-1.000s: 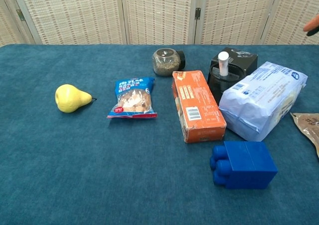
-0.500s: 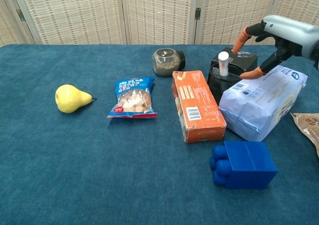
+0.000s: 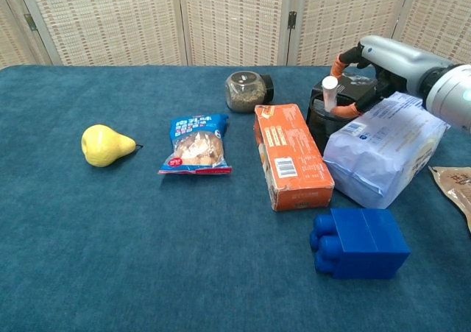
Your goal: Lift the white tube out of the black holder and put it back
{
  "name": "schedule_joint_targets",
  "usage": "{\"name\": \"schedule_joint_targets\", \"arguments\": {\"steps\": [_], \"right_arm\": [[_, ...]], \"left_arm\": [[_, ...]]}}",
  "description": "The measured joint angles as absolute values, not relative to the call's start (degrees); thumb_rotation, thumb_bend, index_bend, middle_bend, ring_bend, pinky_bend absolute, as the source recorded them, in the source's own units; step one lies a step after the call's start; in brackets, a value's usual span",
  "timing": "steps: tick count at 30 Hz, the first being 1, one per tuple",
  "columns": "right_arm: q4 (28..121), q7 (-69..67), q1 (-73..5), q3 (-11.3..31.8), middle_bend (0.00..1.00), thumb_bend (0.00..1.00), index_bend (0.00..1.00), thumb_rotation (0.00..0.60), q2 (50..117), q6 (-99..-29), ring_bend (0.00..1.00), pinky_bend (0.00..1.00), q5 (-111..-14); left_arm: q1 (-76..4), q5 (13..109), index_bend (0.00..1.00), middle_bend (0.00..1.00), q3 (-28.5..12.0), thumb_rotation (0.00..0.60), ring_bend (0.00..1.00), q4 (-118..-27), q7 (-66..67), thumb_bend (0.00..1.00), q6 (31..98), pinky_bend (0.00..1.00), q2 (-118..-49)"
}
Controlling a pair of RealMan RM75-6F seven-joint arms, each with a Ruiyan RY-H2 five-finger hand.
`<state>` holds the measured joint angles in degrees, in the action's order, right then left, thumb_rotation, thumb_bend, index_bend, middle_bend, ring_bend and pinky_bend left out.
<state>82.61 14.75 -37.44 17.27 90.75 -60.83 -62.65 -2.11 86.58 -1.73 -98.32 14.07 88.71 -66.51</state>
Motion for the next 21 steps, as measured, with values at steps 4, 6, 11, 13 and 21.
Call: {"name": "schedule_joint_targets", "arguments": {"steps": [4,6,11,13,21], "right_arm": [[81.8,14.6,-37.8,17.2,0.31,0.19,0.50,0.600,91.4,-61.1,0.11,0.13,-62.8],[81.4,14.7,-38.0,17.3,0.32,0.19,0.51,0.600,91.7,-61.3,0.11,0.13,-62.8],[80.1,15.0,-38.7,17.4,0.32,0.19,0.53,0.600,93.0,-61.4,0.12,0.13,-62.4],[79.8,15.2,-38.9,17.4,0.33,0.19,0.53,0.600,93.3,-61.4,0.12,0.13,-62.3],[79.0,14.9,-39.3,17.5,0.36,0.25,0.59,0.600,93.9,-61.6,0.14,0.13,-62.0]], "left_arm": [[-2.2,86.5,0.12,0.08,-1.8,0.600,0.03,-98.1,13.9,0.35,88.7,0.08,-66.6],[-2.3,86.6,0.12,0.08,-1.9,0.600,0.03,-98.0,13.9,0.35,88.6,0.08,-66.6],[-2.3,86.5,0.12,0.08,-2.0,0.600,0.03,-97.8,13.7,0.35,88.6,0.08,-66.7],[-2.3,86.3,0.12,0.08,-2.0,0.600,0.03,-97.7,13.7,0.35,88.5,0.08,-66.7],[-2.3,86.1,0.12,0.08,-2.0,0.600,0.03,-97.2,13.4,0.35,88.4,0.08,-66.9]]}}
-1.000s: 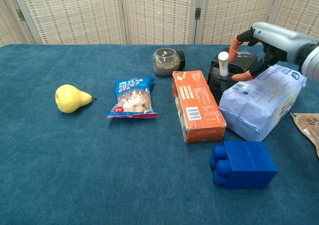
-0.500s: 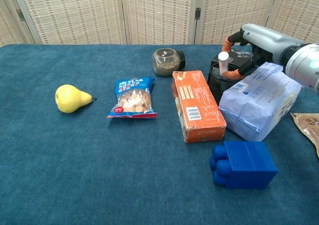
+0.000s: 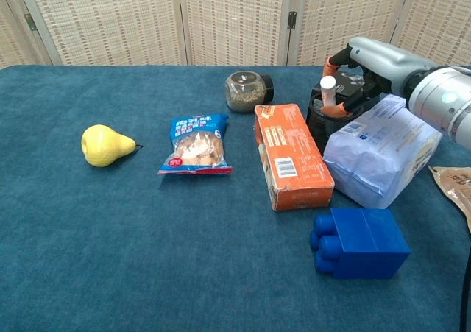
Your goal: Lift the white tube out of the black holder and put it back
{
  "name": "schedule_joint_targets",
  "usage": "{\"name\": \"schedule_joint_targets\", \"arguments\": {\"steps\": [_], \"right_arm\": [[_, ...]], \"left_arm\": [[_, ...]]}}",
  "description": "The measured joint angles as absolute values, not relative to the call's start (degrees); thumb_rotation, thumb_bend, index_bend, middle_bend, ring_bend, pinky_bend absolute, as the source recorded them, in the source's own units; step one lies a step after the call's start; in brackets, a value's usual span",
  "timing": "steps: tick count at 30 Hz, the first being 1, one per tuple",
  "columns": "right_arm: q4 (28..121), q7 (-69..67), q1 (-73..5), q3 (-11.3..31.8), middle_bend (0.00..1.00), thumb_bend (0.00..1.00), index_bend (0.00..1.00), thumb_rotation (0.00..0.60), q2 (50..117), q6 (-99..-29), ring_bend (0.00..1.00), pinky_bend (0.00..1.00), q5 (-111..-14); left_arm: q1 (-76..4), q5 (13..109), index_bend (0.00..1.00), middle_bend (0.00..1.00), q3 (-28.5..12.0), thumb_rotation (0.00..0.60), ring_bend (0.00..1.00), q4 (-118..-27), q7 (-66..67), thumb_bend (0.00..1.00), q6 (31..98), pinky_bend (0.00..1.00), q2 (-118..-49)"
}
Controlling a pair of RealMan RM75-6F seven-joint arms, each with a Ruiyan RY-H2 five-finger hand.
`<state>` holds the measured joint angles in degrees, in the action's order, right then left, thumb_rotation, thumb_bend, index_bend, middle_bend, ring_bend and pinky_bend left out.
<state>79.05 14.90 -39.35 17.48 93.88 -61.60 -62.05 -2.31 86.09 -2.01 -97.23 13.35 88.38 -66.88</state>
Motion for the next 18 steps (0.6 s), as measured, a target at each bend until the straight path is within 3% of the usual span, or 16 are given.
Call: {"name": "schedule_joint_targets", "arguments": {"steps": [7,18], "right_arm": [[78.9,13.0,-39.0,17.6,0.41,0.34,0.68,0.600,93.8,-62.5,0.17,0.14,-62.8],[82.9,-2.6,-34.7,18.7,0.47,0.38,0.70,0.600,89.6,-66.8,0.21,0.14,-67.2]], "left_arm": [[-2.3,86.0,0.12,0.08,-2.0,0.600,0.03,-97.0,13.1,0.35,88.3,0.08,-67.0],[-2.6,86.3,0.12,0.08,-2.2,0.600,0.03,-97.4,13.4,0.35,88.3,0.08,-66.6]]}}
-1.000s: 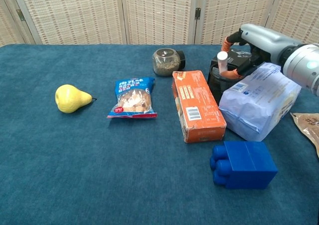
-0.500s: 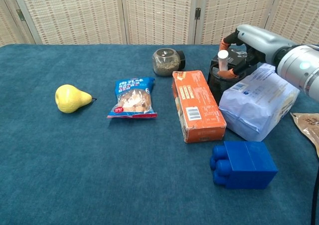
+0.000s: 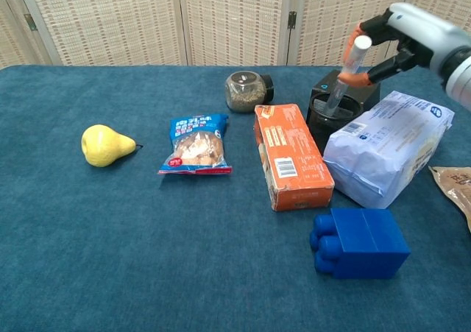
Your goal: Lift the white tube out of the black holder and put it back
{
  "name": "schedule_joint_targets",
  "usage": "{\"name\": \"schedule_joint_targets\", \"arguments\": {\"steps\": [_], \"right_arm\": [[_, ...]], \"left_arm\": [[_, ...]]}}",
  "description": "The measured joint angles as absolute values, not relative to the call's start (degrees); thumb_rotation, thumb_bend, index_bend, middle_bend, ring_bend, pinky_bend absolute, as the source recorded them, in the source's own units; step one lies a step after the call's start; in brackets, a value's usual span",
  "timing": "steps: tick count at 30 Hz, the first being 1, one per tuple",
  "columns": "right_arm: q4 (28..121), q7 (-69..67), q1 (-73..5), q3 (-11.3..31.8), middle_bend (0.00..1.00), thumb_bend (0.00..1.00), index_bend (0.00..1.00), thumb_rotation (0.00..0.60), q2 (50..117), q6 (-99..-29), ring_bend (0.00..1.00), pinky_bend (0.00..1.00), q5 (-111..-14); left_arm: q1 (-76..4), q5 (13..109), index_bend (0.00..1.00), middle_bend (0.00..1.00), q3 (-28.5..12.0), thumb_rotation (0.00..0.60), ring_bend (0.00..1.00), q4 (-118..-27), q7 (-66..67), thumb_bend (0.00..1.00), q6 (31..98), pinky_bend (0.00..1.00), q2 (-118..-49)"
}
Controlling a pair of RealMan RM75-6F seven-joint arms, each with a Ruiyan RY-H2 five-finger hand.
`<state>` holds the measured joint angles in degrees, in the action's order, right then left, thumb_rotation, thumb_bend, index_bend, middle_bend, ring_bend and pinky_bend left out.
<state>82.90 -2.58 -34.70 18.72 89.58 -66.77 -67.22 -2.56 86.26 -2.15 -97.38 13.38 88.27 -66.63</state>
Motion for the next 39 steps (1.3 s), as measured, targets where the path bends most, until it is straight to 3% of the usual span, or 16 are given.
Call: {"name": "schedule_joint_targets", "arguments": {"steps": [8,18,23,32,39], "right_arm": [[92.0,-23.6,-28.7,21.2,0.48,0.39,0.70,0.600,78.9,-66.1,0.22,0.14,-67.0],[101.1,-41.1,-24.4,23.1,0.47,0.43,0.70,0.600,63.9,-53.1,0.22,0.14,-64.4],[99.5,-33.6,-24.4,22.2,0.47,0.43,0.70,0.600,64.6,-56.1,0.22,0.14,-65.9],[94.3,-10.2,-24.5,20.1,0.47,0.44,0.70,0.600,70.6,-72.7,0.22,0.14,-71.5],[96.4,-16.7,-24.2,20.0,0.47,0.44,0.70,0.600,70.4,-70.7,0.22,0.14,-70.7]], "left_arm": [[-3.3,87.3,0.12,0.08,-2.3,0.600,0.03,-98.8,14.6,0.35,88.1,0.08,-66.5],[-3.9,88.0,0.12,0.08,-2.3,0.600,0.03,-99.8,15.5,0.35,87.8,0.08,-66.5],[-3.8,88.0,0.12,0.08,-2.3,0.600,0.03,-99.9,15.4,0.35,87.9,0.08,-66.4],[-3.8,87.9,0.12,0.08,-2.2,0.600,0.03,-99.8,15.3,0.35,87.9,0.08,-66.4],[-3.9,88.0,0.12,0.08,-2.2,0.600,0.03,-99.8,15.3,0.35,87.9,0.08,-66.4]]}}
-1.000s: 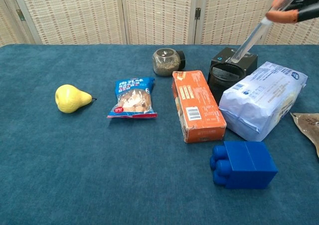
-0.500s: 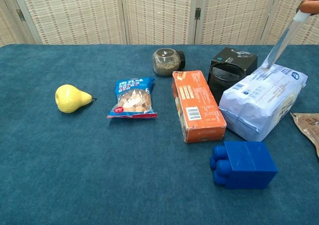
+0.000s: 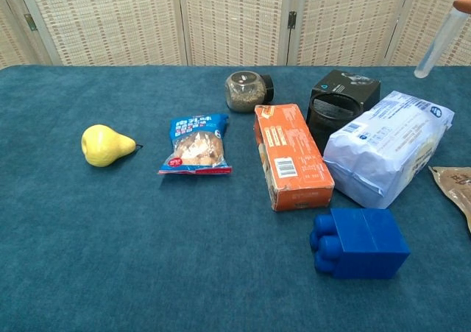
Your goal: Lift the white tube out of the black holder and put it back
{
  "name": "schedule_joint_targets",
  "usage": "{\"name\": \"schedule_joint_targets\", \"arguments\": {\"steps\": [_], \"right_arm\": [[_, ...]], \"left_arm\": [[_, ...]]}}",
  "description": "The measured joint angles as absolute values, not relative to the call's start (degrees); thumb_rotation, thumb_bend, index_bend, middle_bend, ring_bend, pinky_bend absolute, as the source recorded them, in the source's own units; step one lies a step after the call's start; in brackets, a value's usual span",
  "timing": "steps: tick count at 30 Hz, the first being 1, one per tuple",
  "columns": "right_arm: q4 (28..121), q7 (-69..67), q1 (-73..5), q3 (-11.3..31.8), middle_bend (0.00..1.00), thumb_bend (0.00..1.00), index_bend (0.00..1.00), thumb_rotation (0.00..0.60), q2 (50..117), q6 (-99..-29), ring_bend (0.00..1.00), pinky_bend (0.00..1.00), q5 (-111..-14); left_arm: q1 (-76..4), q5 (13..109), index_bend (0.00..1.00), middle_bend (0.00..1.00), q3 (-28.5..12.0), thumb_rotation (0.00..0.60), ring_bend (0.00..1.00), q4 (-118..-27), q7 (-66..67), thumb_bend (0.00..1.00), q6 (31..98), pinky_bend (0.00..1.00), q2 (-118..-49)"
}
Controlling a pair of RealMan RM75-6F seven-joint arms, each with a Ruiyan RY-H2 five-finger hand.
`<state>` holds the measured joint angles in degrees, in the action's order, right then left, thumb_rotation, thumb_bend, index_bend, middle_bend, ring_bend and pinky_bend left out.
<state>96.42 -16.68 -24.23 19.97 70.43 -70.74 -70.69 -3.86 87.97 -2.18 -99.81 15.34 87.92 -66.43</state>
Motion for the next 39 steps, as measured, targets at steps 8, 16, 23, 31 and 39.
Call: {"name": "schedule_joint_targets", "arguments": {"steps": [8,16,23,31,39], "right_arm": [[102.4,-39.3,-23.3,21.5,0.48,0.44,0.70,0.600,66.0,-61.6,0.22,0.14,-68.0],[103.3,-45.6,-23.3,21.7,0.47,0.44,0.70,0.600,60.8,-54.2,0.22,0.14,-66.8],[98.9,-23.9,-24.1,20.4,0.46,0.44,0.70,0.600,65.1,-63.3,0.22,0.14,-68.1],[97.0,-9.4,-24.4,19.6,0.46,0.44,0.70,0.600,68.7,-69.8,0.22,0.14,-68.7],[101.2,-27.6,-23.7,20.4,0.47,0.44,0.70,0.600,66.9,-64.8,0.22,0.14,-66.8]], "left_arm": [[-3.9,87.8,0.12,0.08,-2.2,0.600,0.03,-99.7,15.3,0.35,87.9,0.08,-66.4],[-4.1,88.0,0.12,0.08,-2.1,0.600,0.03,-99.9,15.5,0.35,87.7,0.08,-66.4],[-4.0,87.9,0.12,0.08,-2.2,0.600,0.03,-100.0,15.5,0.35,87.9,0.08,-66.3],[-4.1,88.0,0.12,0.08,-2.1,0.600,0.03,-100.1,15.6,0.35,87.9,0.08,-66.3],[-4.0,88.0,0.12,0.08,-2.1,0.600,0.03,-100.1,15.5,0.35,88.0,0.08,-66.2]]}}
